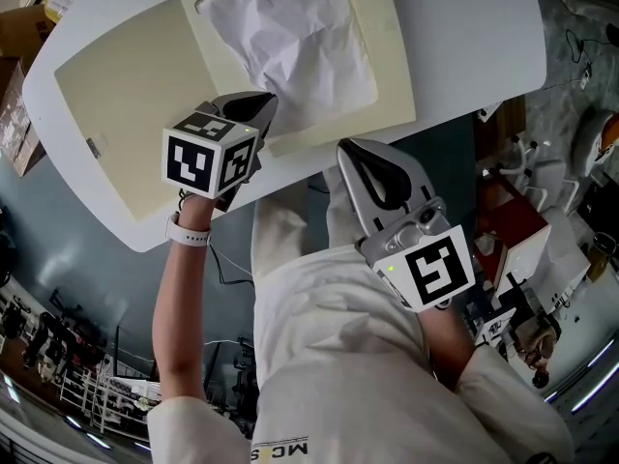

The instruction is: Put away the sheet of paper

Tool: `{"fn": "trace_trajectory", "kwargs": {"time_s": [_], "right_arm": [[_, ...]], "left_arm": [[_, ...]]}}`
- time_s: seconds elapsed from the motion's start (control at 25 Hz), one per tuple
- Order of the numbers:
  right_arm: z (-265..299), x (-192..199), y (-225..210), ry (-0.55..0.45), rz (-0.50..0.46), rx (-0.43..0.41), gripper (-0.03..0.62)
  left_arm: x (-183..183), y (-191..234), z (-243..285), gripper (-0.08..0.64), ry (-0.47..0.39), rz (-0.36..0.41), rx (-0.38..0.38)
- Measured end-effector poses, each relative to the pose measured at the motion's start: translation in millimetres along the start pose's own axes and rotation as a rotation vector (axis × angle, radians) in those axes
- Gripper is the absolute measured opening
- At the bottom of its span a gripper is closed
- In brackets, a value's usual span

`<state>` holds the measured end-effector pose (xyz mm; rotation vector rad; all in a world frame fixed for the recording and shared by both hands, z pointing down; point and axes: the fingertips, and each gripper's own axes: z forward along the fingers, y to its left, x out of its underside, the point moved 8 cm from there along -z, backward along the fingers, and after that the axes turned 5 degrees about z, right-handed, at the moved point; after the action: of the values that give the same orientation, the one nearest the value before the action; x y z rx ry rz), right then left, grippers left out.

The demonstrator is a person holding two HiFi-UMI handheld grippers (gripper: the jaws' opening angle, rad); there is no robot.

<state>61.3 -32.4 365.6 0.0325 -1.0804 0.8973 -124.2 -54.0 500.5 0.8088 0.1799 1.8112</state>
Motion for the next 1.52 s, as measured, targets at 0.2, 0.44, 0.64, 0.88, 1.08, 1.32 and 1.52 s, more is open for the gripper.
{"fn": "trace_trajectory", "kwargs": {"time_s": [0.2, 0.44, 0.64, 0.88, 1.08, 1.32, 1.52], "right_arm": [[3, 1, 1, 0.0, 0.003, -0.008, 0.014], [6, 0, 4, -0.004, 0.001, -0.014, 0.014], [3, -2, 4, -0.015, 0.01, -0.01, 0.014], [-6, -4, 6, -0.031, -0.015, -0.007, 0.014], [-16, -12, 14, -0.058, -0.051, -0.01, 0.014], [-35, -24, 23, -0.088, -0.096, -0.005, 0.014], [-53, -34, 30, -0.111, -0.141, -0.002, 0.014]], "left_arm": [[-5, -5, 6, 0.023, 0.009, 0.048, 0.004], [-13, -13, 15, 0.025, 0.027, 0.109, 0.021], [-8, -13, 14, 0.159, 0.045, 0.143, -0.007], [1, -18, -14, 0.172, -0.006, 0.139, -0.094], [6, -38, -46, 0.138, -0.128, 0.118, -0.178], [15, -76, -95, 0.038, -0.273, 0.124, -0.283], [20, -112, -140, 0.026, -0.4, 0.112, -0.358]]}}
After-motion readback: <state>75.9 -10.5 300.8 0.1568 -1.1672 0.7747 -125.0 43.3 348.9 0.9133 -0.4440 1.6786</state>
